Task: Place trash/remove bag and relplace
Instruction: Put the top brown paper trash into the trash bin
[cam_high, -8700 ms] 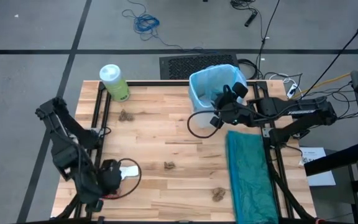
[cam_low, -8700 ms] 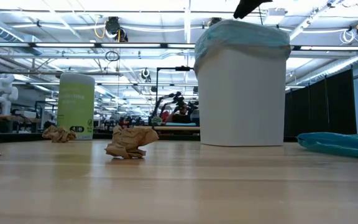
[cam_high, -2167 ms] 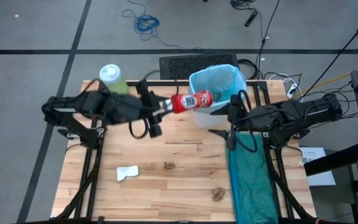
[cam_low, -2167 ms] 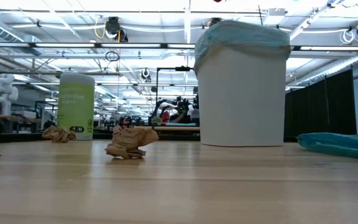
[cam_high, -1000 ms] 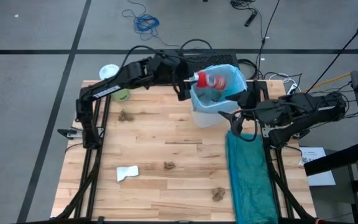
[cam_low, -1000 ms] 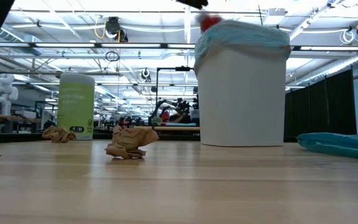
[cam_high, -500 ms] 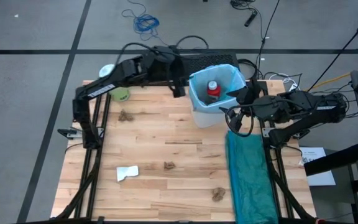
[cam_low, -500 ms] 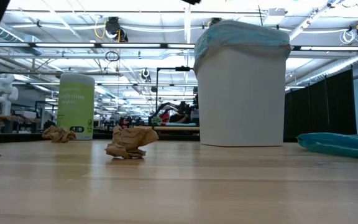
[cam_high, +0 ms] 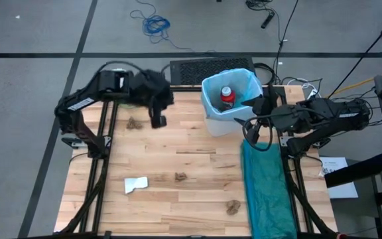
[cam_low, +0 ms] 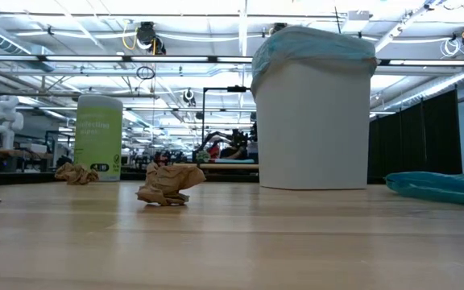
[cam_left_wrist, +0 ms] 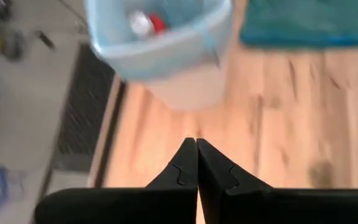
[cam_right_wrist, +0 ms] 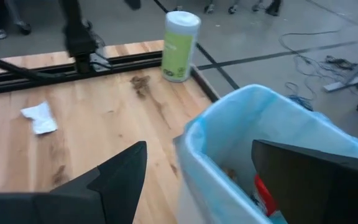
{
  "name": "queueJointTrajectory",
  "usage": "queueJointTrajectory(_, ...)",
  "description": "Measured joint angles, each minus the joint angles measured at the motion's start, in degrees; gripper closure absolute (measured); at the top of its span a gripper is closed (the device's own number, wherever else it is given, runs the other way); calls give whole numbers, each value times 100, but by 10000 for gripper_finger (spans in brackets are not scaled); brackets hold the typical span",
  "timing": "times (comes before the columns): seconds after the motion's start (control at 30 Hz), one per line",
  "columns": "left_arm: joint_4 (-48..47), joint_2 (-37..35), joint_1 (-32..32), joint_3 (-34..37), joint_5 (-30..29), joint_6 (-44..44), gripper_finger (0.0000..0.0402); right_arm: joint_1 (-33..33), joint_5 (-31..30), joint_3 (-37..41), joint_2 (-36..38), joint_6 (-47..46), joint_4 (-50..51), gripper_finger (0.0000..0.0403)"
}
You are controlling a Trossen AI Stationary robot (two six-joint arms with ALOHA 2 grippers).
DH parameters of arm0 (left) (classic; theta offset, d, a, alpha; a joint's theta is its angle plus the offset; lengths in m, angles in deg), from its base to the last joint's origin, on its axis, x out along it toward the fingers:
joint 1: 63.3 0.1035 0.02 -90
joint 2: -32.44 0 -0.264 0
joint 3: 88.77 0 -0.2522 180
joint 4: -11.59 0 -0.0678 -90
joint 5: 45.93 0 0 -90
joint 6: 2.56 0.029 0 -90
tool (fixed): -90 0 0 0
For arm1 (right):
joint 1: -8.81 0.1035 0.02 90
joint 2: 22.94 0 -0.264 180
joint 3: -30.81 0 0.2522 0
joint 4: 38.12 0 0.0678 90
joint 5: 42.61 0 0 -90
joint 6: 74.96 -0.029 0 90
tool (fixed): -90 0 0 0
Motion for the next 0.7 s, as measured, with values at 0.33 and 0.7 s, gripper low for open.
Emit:
queueJointTrajectory(0.33, -405, -676, -581, 2146, -742, -1683, 401, 219, 48, 0, 0, 97, -31, 119)
queueJointTrajectory(0.7, 336, -2254, -95, 4974, -1417, -3648, 401, 312, 48, 0, 0, 115, 17, 119)
